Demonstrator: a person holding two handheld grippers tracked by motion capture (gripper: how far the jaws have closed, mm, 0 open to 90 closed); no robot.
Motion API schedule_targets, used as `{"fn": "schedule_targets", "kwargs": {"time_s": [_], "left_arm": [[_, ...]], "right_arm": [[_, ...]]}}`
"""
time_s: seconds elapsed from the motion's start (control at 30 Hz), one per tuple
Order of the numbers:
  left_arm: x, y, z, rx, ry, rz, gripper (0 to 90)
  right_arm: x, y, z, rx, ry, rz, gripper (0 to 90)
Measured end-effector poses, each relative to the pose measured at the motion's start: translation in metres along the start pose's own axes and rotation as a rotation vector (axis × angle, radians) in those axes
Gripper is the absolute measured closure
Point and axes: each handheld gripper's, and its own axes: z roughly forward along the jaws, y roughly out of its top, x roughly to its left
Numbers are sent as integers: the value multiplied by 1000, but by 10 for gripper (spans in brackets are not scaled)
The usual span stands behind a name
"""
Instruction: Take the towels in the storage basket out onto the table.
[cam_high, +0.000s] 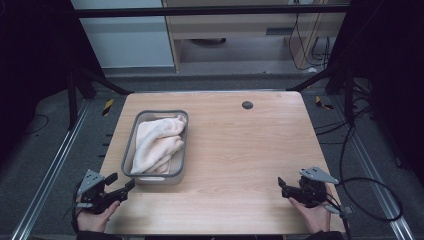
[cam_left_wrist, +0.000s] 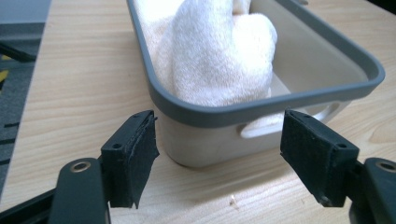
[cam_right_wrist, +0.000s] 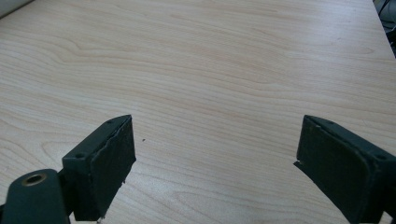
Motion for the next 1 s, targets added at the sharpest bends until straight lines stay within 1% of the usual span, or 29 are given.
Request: {"fn": "schedule_targets", "kwargs": {"time_s": [0.1, 0.13, 0.17, 0.3, 0.37, 0.43, 0.5, 0.53, 0.63, 0.77, 1.0], "left_arm": [[0, 1, -1, -7, -6, -6, 263], [1, 2, -2, -8, -8, -10, 260], [1, 3, -3, -16, -7, -12, 259], [1, 6, -4, -21, -9, -14, 259], [1, 8, -5, -18, -15, -16, 258], [1, 11, -6, -19, -36, -25, 258], [0, 12, -6, -24, -41, -29, 258], [-1, 15, -6, -22, -39, -22, 259], [-2, 17, -7, -25, -41, -18, 260], [-3, 23, -7, -27, -42, -10, 260], [-6, 32, -8, -40, -51, 8, 260]], "right_arm": [[1, 0, 0, 4, -1, -4, 114], [1, 0, 0, 10, 5, 2, 113], [1, -1, 1, 13, 0, -10, 113], [1, -1, 2, 13, 2, -9, 113], [1, -1, 2, 14, 2, -9, 113], [1, -2, 2, 15, 3, -8, 112], [0, -2, 2, 14, 5, -5, 113], [1, -2, 2, 15, 9, 4, 112], [1, -2, 2, 16, 10, 3, 113], [1, -2, 2, 13, 2, -10, 113], [3, -2, 3, 9, 8, -21, 112]]}}
